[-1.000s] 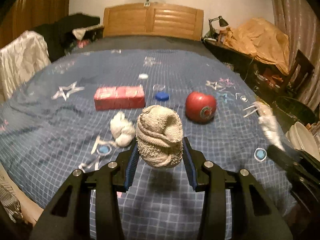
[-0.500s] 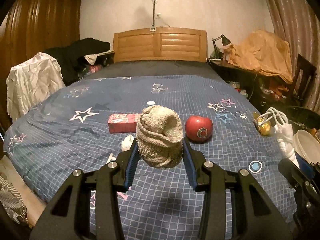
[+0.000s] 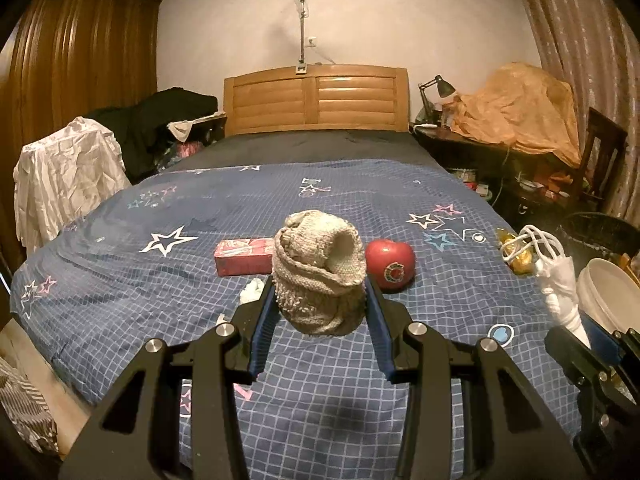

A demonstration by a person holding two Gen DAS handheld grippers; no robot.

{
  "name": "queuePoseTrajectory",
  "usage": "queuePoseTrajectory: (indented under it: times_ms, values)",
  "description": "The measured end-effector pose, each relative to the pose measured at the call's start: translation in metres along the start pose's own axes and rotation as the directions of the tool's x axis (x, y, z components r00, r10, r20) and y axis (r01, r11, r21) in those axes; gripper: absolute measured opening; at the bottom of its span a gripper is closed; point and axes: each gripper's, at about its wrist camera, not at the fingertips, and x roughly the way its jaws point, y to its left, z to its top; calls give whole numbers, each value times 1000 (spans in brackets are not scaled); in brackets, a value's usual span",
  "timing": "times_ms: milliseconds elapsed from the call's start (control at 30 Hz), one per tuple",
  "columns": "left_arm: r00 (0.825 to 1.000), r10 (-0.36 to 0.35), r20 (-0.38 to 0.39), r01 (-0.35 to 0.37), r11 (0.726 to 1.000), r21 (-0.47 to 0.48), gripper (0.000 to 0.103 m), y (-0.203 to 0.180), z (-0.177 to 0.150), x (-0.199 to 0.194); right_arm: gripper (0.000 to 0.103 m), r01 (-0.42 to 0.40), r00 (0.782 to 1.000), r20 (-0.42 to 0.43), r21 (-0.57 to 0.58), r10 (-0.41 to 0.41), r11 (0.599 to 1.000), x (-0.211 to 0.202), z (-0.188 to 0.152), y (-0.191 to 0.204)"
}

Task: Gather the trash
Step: 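Carry the towel and sock over the white bucket with both tools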

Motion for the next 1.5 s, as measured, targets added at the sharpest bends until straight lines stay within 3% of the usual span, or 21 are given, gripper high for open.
queuePoseTrajectory:
  times_ms: [367, 667, 1100, 1400, 1500]
  values:
    - [996, -84, 28, 82, 994, 74, 41, -55, 16, -1, 26, 99, 994, 45, 51, -101, 994, -25, 4, -38]
    - [980, -192, 48, 183, 972, 148, 41, -122, 35, 6, 26, 254, 960, 88, 134, -266, 958, -62, 6, -104]
    - [939, -340, 59, 315, 915, 251, 41, -221, 55, 14, 26, 438, 877, 100, 236, -470, 867, -112, -2, -205]
    - [905, -426, 10, 397, 851, 344, 41, -303, 52, 26, 26, 564, 791, 72, 299, -608, 770, -156, -10, -296]
    - [884, -468, -27, 443, 816, 370, 41, -333, 50, 33, 26, 596, 769, 46, 308, -638, 741, -166, -14, -326]
